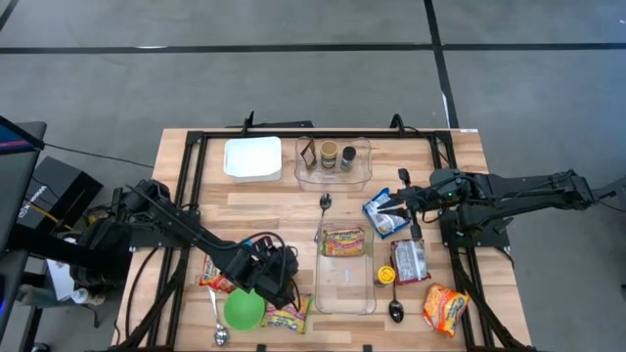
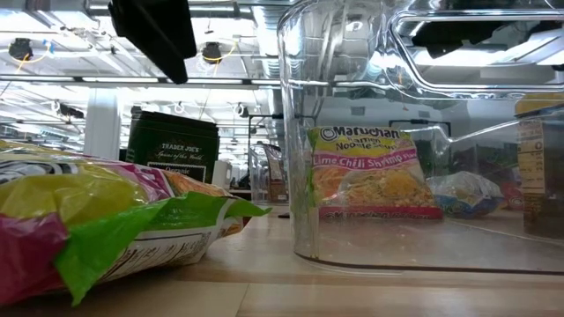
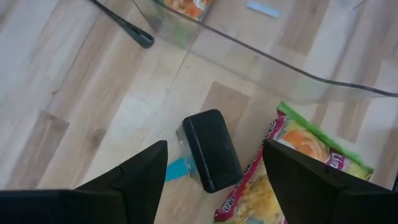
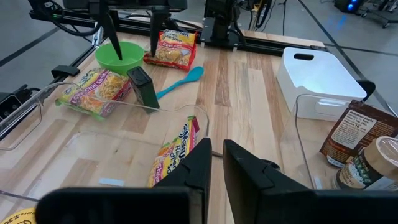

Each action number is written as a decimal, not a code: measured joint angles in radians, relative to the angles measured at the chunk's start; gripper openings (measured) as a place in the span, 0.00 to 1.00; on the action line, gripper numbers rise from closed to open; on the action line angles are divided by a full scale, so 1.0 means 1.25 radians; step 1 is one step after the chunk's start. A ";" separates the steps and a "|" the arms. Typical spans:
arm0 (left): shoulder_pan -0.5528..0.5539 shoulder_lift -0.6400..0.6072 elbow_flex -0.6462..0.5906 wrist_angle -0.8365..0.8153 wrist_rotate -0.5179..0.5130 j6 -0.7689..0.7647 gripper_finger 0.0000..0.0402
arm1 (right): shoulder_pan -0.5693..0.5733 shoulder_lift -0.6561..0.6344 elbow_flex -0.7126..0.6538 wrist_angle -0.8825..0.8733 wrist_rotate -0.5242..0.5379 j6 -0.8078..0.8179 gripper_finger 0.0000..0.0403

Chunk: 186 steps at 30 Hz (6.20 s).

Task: Pick & Place Food Item
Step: Put the black seasoning can into the top transparent bin

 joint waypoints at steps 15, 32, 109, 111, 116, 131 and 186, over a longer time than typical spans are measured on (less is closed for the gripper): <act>0.000 0.000 -0.093 0.133 0.022 0.000 0.65 | 0.000 0.000 0.000 0.000 0.000 0.000 0.09; 0.003 0.000 -0.129 0.159 0.021 0.013 0.65 | 0.000 0.000 0.000 0.000 0.000 0.000 0.09; 0.013 0.005 -0.192 0.173 -0.036 0.105 0.40 | 0.000 0.000 0.000 -0.021 0.000 0.009 0.09; 0.013 0.005 -0.192 0.173 -0.036 0.105 0.37 | 0.000 0.000 0.000 -0.021 0.000 0.009 0.09; 0.013 0.005 -0.192 0.173 -0.036 0.104 0.34 | 0.000 0.000 0.000 -0.021 0.000 0.009 0.09; 0.013 0.005 -0.192 0.173 -0.036 0.104 0.34 | 0.000 0.000 0.000 -0.022 0.000 0.009 0.09; 0.404 -0.365 -0.192 0.500 -0.147 0.776 0.35 | -0.001 0.000 0.000 -0.017 0.000 0.006 0.09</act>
